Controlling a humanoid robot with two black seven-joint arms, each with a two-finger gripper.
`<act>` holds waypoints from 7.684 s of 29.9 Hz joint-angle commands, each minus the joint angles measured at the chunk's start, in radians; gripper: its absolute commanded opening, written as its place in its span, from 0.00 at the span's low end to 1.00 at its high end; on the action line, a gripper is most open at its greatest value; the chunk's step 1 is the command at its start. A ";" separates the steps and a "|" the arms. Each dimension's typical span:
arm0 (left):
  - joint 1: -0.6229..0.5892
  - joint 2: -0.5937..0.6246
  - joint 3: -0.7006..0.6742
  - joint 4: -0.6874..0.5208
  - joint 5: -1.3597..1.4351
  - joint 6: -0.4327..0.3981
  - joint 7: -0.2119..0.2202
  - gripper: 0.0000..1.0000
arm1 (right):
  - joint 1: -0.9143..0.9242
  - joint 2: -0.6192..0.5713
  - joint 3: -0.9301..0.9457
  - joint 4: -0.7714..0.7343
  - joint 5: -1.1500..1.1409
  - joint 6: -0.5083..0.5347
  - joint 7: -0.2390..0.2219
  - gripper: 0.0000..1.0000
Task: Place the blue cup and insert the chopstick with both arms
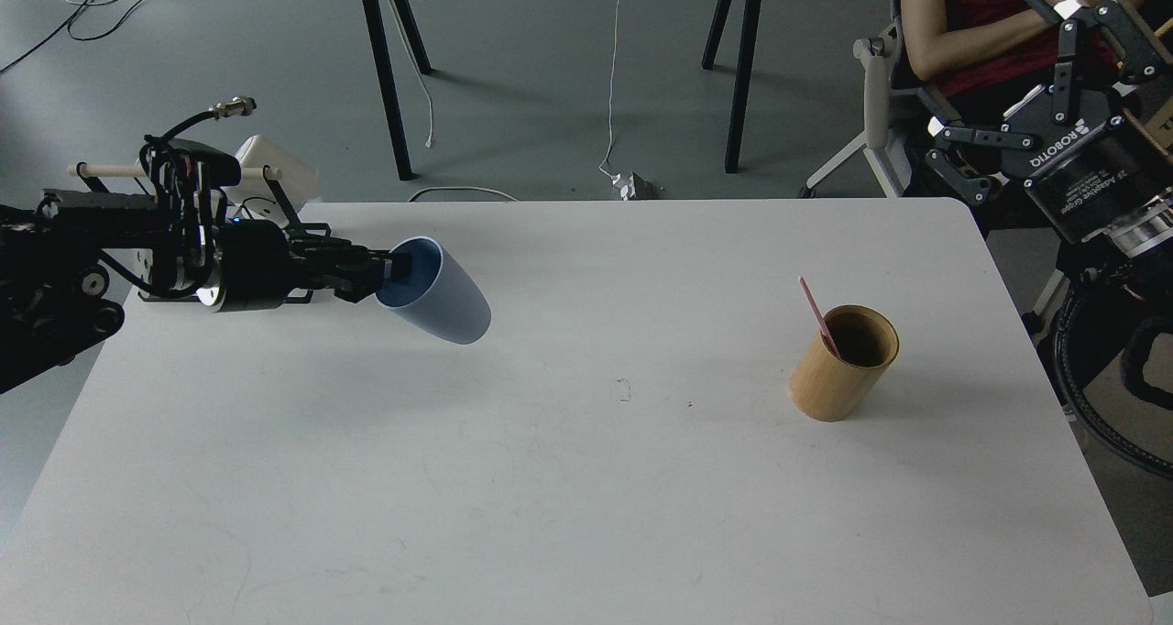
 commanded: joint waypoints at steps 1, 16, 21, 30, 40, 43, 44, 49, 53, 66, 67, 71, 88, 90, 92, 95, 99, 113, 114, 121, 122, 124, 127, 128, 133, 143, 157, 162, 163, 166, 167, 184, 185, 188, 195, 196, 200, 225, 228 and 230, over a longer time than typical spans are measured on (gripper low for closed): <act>-0.023 -0.131 0.023 0.046 0.064 -0.060 0.000 0.05 | 0.000 -0.001 0.023 -0.047 0.001 0.000 0.000 0.99; -0.040 -0.374 0.147 0.221 0.092 -0.069 0.000 0.05 | 0.000 -0.012 0.035 -0.081 0.009 0.000 0.000 0.99; -0.038 -0.423 0.150 0.282 0.093 -0.069 0.000 0.05 | -0.002 -0.011 0.034 -0.081 0.009 0.001 0.000 0.99; -0.032 -0.442 0.150 0.360 0.129 -0.063 0.000 0.05 | -0.002 -0.012 0.034 -0.078 0.009 0.001 0.000 0.99; -0.024 -0.488 0.150 0.442 0.130 -0.052 0.000 0.05 | -0.009 -0.012 0.032 -0.079 0.009 0.001 0.000 0.99; -0.024 -0.489 0.148 0.442 0.129 -0.052 0.000 0.05 | -0.009 -0.012 0.034 -0.079 0.009 0.001 0.000 0.99; -0.024 -0.489 0.148 0.442 0.129 -0.052 0.000 0.05 | -0.009 -0.012 0.034 -0.079 0.009 0.001 0.000 0.99; -0.017 -0.489 0.147 0.442 0.126 -0.052 0.000 0.06 | -0.009 -0.012 0.032 -0.078 0.009 0.001 0.000 0.99; -0.015 -0.486 0.145 0.442 0.123 -0.052 0.000 0.06 | -0.009 -0.012 0.032 -0.079 0.009 0.001 0.000 0.99; 0.005 -0.481 0.145 0.442 0.124 -0.050 0.000 0.07 | -0.011 -0.012 0.032 -0.078 0.009 0.001 0.000 0.99; 0.003 -0.481 0.145 0.442 0.124 -0.050 0.000 0.07 | -0.011 -0.012 0.032 -0.078 0.009 0.001 0.000 0.99; 0.003 -0.480 0.144 0.442 0.120 -0.050 0.000 0.10 | -0.011 -0.012 0.032 -0.078 0.009 0.001 0.000 0.99; 0.003 -0.468 0.133 0.436 0.113 -0.050 0.000 0.21 | -0.016 -0.012 0.034 -0.076 0.009 0.003 0.000 0.99; 0.003 -0.468 0.130 0.436 0.110 -0.049 0.000 0.28 | -0.016 -0.012 0.035 -0.076 0.009 0.008 0.000 0.99; 0.003 -0.466 0.122 0.434 0.089 -0.047 0.000 0.39 | -0.016 -0.014 0.037 -0.076 0.009 0.012 0.000 0.99; 0.003 -0.460 0.104 0.434 0.000 -0.028 0.000 0.73 | -0.016 -0.015 0.034 -0.079 0.007 0.014 0.000 0.99; 0.002 -0.443 0.099 0.434 -0.112 -0.023 0.000 0.85 | -0.008 -0.017 0.031 -0.079 -0.013 0.014 0.000 0.99; 0.054 -0.328 -0.051 0.342 -0.397 -0.034 0.000 0.89 | 0.043 -0.130 0.037 -0.069 -0.457 -0.023 0.000 0.99; 0.068 -0.327 -0.080 0.331 -0.432 -0.034 0.000 0.89 | 0.046 -0.142 0.037 -0.064 -0.489 -0.034 0.000 0.99; 0.196 -0.325 -0.342 0.213 -0.574 -0.052 0.000 0.91 | 0.047 -0.254 0.057 0.026 -0.807 -0.048 0.000 0.99; 0.212 -0.327 -0.385 0.199 -0.584 -0.066 0.000 0.91 | 0.047 -0.273 0.058 0.051 -0.865 -0.052 0.000 0.99; 0.233 -0.325 -0.459 0.184 -0.614 -0.106 0.000 0.91 | 0.047 -0.300 0.060 0.100 -0.965 -0.087 0.000 0.99; 0.258 -0.317 -0.543 0.179 -0.681 -0.140 0.000 0.91 | 0.043 -0.310 0.049 0.169 -1.127 -0.188 0.000 0.99; 0.262 -0.310 -0.563 0.179 -0.707 -0.140 0.000 0.91 | 0.035 -0.314 0.044 0.189 -1.202 -0.219 0.000 0.99; 0.275 -0.251 -0.588 0.181 -0.772 -0.140 0.000 0.93 | 0.027 -0.313 -0.106 0.208 -1.508 -0.432 0.000 0.99; 0.293 -0.259 -0.591 0.184 -0.792 -0.140 0.000 0.94 | 0.026 -0.278 -0.313 0.146 -1.795 -0.669 0.000 0.98; 0.304 -0.261 -0.591 0.196 -0.792 -0.140 0.000 0.95 | 0.041 -0.037 -0.342 -0.025 -1.958 -0.687 0.000 0.97; 0.313 -0.256 -0.591 0.198 -0.795 -0.140 0.000 0.95 | 0.043 0.048 -0.344 -0.121 -1.976 -0.687 0.000 0.96; 0.313 -0.257 -0.591 0.199 -0.795 -0.140 0.000 0.95 | 0.044 0.067 -0.344 -0.131 -1.978 -0.689 0.000 0.96; 0.313 -0.259 -0.591 0.207 -0.804 -0.140 0.000 0.95 | 0.044 0.130 -0.345 -0.170 -1.979 -0.689 0.000 0.96; 0.313 -0.259 -0.591 0.208 -0.805 -0.140 0.000 0.95 | 0.046 0.146 -0.345 -0.179 -1.979 -0.689 0.000 0.95; 0.321 -0.261 -0.591 0.222 -0.809 -0.140 0.000 0.95 | 0.043 0.235 -0.348 -0.237 -2.002 -0.689 0.000 0.72; 0.321 -0.261 -0.591 0.222 -0.809 -0.140 0.000 0.95 | 0.043 0.235 -0.348 -0.240 -2.002 -0.689 0.000 0.70; 0.321 -0.262 -0.591 0.231 -0.809 -0.140 0.000 0.95 | 0.041 0.235 -0.348 -0.244 -2.014 -0.689 0.000 0.63; 0.322 -0.262 -0.591 0.233 -0.827 -0.140 0.000 0.95 | 0.046 0.230 -0.348 -0.251 -2.024 -0.689 0.000 0.51; 0.322 -0.262 -0.591 0.233 -0.830 -0.140 0.000 0.95 | 0.046 0.227 -0.348 -0.251 -2.024 -0.689 0.000 0.49; 0.322 -0.262 -0.591 0.242 -0.833 -0.140 0.000 0.95 | 0.046 0.221 -0.348 -0.251 -2.024 -0.689 0.000 0.44; 0.327 -0.262 -0.591 0.258 -0.835 -0.140 0.000 0.95 | 0.041 0.195 -0.348 -0.251 -2.025 -0.724 0.000 0.14; 0.327 -0.262 -0.589 0.261 -0.835 -0.140 0.000 0.95 | 0.041 0.184 -0.347 -0.251 -2.025 -0.730 0.000 0.13; 0.327 -0.264 -0.589 0.268 -0.835 -0.140 0.000 0.95 | 0.040 0.170 -0.345 -0.251 -2.024 -0.738 0.000 0.13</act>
